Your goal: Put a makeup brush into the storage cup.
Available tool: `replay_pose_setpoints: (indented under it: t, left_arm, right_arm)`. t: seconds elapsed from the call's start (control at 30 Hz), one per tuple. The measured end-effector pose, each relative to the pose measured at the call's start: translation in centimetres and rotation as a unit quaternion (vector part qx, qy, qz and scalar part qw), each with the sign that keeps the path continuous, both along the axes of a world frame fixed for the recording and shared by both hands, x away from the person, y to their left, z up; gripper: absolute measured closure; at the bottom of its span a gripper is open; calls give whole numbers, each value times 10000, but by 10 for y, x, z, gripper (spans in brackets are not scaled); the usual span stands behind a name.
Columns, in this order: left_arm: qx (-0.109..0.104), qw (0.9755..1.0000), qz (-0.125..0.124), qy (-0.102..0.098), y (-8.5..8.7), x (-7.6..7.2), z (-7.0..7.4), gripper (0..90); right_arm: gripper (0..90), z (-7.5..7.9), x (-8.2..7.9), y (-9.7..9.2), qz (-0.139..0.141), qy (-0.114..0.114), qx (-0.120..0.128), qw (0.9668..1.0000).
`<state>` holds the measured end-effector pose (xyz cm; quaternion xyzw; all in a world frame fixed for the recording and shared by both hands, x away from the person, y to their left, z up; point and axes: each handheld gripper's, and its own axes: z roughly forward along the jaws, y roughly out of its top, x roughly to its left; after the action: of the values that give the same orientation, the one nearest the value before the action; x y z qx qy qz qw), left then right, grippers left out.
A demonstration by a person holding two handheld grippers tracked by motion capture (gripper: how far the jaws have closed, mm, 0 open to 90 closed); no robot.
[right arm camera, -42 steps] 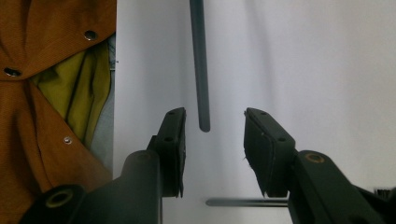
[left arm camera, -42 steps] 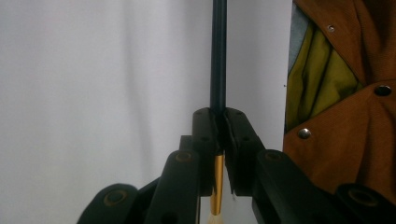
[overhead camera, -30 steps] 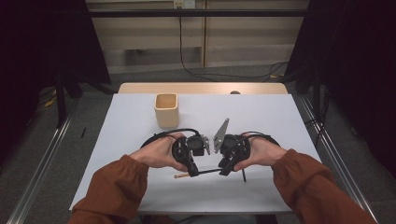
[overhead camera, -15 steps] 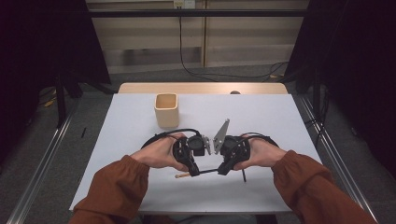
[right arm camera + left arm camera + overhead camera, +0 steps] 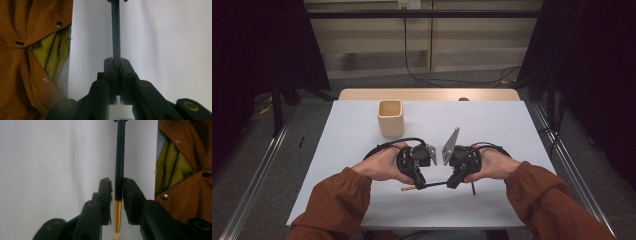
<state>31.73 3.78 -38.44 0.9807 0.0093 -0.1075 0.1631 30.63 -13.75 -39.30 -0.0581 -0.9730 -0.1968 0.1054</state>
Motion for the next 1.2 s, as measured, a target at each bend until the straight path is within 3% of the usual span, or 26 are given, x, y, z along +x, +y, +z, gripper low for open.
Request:
replay_pose_setpoints:
  t: [0.3, 0.47, 0.53, 0.57, 0.7, 0.8, 0.93, 1.07, 1.2]
  left_arm:
    - [-311, 9991, 245, -141, 3, 0, 2, 423]
    - [-435, 9976, 415, -358, 3, -1, 1, 254]
    - [-501, 9965, 527, -419, 4, 1, 1, 170]
    - [-506, 9965, 516, -431, 5, 2, 1, 139]
    - [-720, 9946, 624, -403, 7, 2, 1, 96]
    - [-804, 9952, 479, -297, 10, 2, -1, 35]
    - [-986, 9918, 723, -377, 17, 4, -2, 44]
    - [-1357, 9859, 919, -333, 29, 6, -2, 42]
    - [-1443, 9817, 1191, -346, 36, 7, -3, 35]
  right_arm:
    - [860, 1, 2, -3, -77, -24, 103, 9999]
    - [861, 0, 1, -4, -106, 38, 76, 9999]
    - [860, 0, 2, -4, -90, -68, 168, 9998]
    - [860, 1, 1, -4, -136, 53, 80, 9999]
    - [860, 1, 2, -6, -138, -6, 127, 9998]
    - [860, 2, 2, -8, -215, 14, 89, 9997]
    - [860, 2, 1, -10, -226, -3, 122, 9997]
    - [860, 4, -2, -14, -304, -18, 140, 9994]
    - [860, 4, -1, -19, -371, -69, 203, 9991]
